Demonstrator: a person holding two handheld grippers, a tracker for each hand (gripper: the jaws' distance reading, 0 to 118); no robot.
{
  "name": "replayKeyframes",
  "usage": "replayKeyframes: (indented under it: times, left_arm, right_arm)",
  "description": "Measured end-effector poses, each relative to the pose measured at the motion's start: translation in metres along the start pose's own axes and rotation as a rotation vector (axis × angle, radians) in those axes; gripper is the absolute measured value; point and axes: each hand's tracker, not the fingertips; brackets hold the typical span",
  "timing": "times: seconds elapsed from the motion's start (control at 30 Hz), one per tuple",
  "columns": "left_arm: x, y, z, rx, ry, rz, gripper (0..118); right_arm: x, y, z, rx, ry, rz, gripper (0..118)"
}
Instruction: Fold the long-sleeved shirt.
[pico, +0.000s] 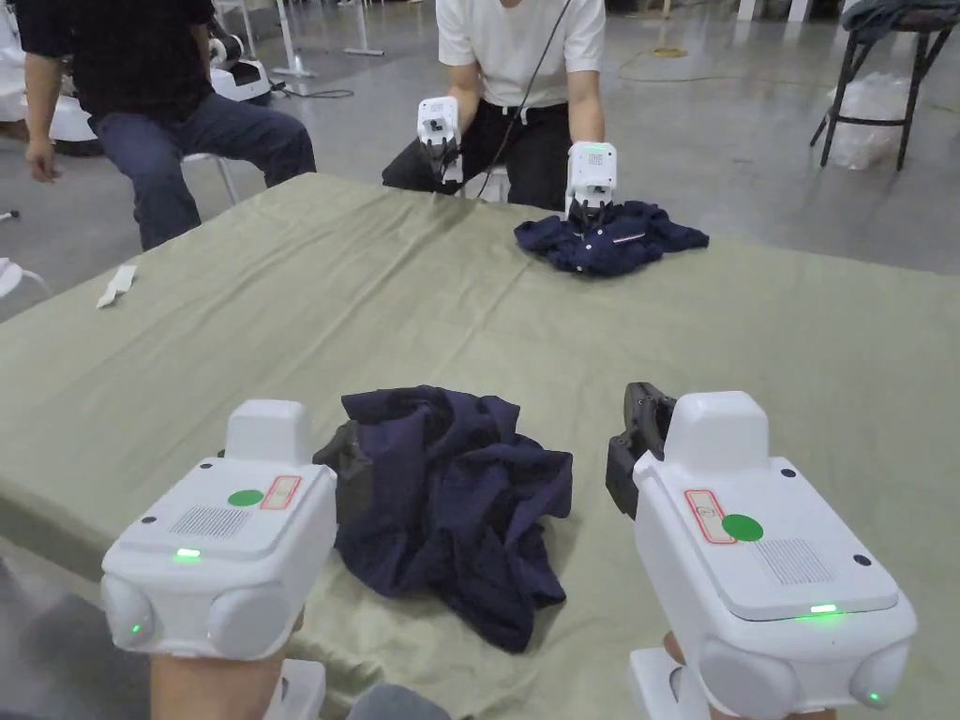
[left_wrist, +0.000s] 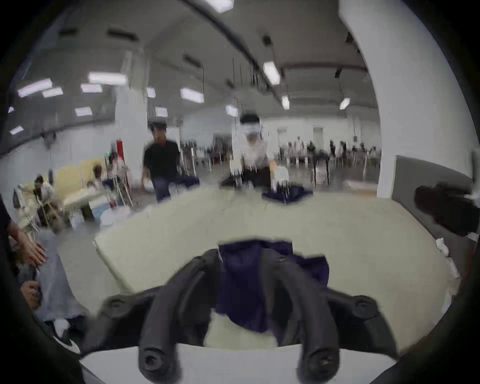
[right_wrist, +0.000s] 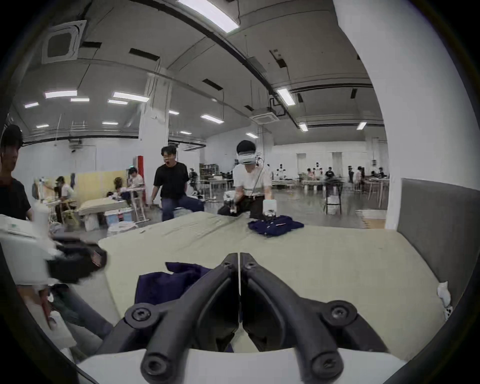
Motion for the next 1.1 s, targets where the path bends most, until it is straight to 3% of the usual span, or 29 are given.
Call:
replayKeyframes:
  times: [0.07,0.17,0.27,0.33,0.37,0.4,0.43,0.6,0.7,0.8,0.97,1.1]
  left_arm:
    - [-0.005,0.0,-0.047,-0.18,-0.057,0.117,103]
    - [-0.006,-0.015,-0.125,-0.358,-0.084,0.183,111]
    - [-0.005,-0.032,-0.193,-0.537,-0.019,0.076,108]
    - [-0.008,-0.041,-0.22,-0.605,0.041,0.031,101]
    - [-0.009,-0.044,-0.228,-0.597,0.061,0.035,84]
    - [-0.011,-0.046,-0.232,-0.584,0.081,0.052,43]
    - [-0.013,-0.046,-0.233,-0.6,0.036,0.085,18]
    - [-0.007,-0.008,-0.19,-0.507,-0.091,0.05,16]
    - [0.007,0.038,-0.147,-0.389,-0.278,0.122,16]
    - [0.053,0.096,-0.101,-0.24,-0.409,0.045,16]
    - [0.188,0.151,-0.043,-0.129,-0.764,-0.049,16]
    - [0.313,0.138,-0.048,-0.2,-1.008,-0.079,16]
  right_arm:
    - [-0.004,-0.002,-0.003,-0.012,0.005,0.011,0]
    - [-0.006,-0.008,-0.007,-0.033,0.014,0.019,0]
    - [-0.004,-0.013,-0.014,-0.056,0.017,0.023,0]
    - [-0.002,-0.016,-0.018,-0.07,0.015,0.027,0]
    - [-0.001,-0.017,-0.02,-0.074,0.014,0.027,0]
    - [0.001,-0.018,-0.022,-0.083,0.015,0.02,0]
    - [0.004,-0.02,-0.023,-0.088,0.014,0.013,0]
    - [0.021,-0.022,-0.019,-0.095,-0.021,-0.009,0]
    - [0.042,-0.017,-0.008,-0.092,-0.069,-0.08,0]
    - [0.071,-0.011,0.008,-0.075,-0.147,-0.136,0]
    - [0.133,-0.003,0.057,-0.019,-0.31,-0.171,0]
    - [0.182,-0.008,0.102,-0.022,-0.459,-0.198,0]
